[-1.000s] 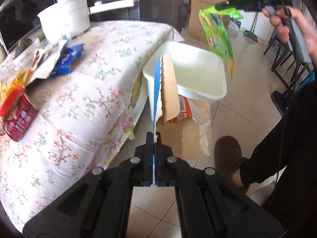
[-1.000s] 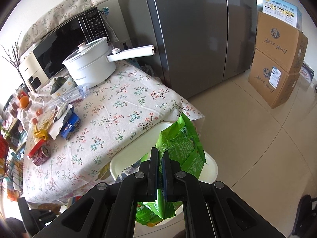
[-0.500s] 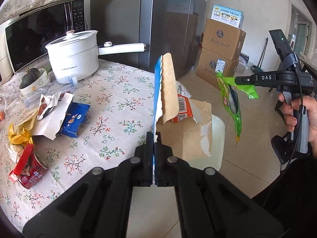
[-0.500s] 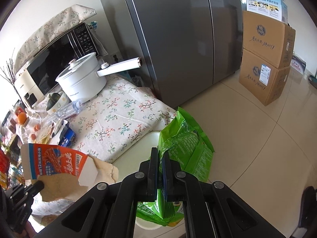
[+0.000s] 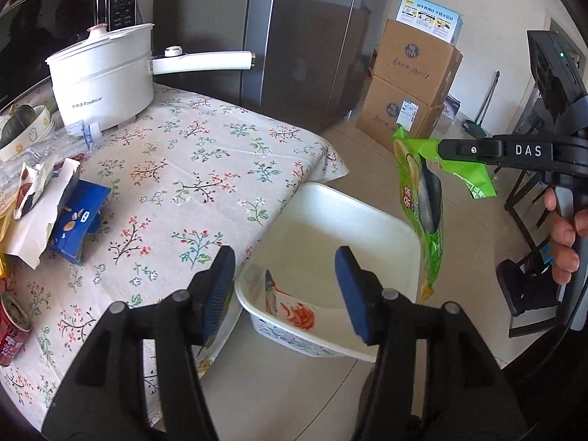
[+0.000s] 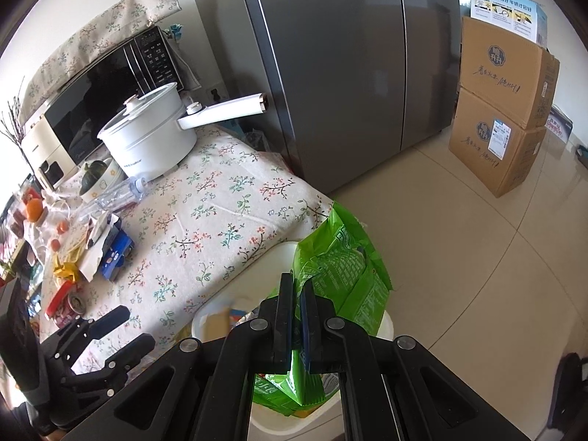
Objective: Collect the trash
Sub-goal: 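Release the green snack bag into the white bin with the right tool, then grasp the red lid with the left tool while the right tool approaches the red can, then grasp the red drink can with the right tool, then carry the red lid with the left tool while the right tool carries the can to the bin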
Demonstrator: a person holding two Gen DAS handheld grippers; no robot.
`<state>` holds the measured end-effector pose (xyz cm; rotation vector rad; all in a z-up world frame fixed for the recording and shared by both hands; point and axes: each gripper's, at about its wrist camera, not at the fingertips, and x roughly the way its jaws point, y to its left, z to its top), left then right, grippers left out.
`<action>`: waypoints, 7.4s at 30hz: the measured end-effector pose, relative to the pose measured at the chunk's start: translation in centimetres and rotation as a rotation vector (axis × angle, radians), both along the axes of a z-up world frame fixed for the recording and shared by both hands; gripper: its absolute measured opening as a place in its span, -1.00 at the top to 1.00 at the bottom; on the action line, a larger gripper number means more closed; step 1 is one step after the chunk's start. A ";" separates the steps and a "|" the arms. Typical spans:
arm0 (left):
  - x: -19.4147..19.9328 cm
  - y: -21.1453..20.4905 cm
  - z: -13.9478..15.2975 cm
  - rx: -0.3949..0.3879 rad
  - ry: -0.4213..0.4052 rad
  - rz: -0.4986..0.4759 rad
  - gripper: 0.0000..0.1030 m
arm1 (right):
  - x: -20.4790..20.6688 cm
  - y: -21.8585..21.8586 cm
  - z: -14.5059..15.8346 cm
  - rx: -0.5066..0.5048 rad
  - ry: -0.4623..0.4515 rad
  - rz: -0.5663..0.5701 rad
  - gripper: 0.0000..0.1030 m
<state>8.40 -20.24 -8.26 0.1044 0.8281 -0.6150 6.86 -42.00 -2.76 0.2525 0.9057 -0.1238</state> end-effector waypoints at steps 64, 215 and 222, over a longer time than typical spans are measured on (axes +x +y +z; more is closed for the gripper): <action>3.3 25.6 -1.5 0.230 0.043 0.506 -0.92 | 6.8 13.9 -0.3 0.010 0.024 0.158 -0.62; -0.1 -2.9 -2.2 -0.013 0.027 -0.138 0.64 | -0.5 0.0 -7.2 -0.073 0.208 -0.013 -0.76; 0.3 -2.9 -2.8 0.004 0.031 -0.122 -0.26 | -0.2 -0.3 -7.5 -0.069 0.227 -0.027 -0.76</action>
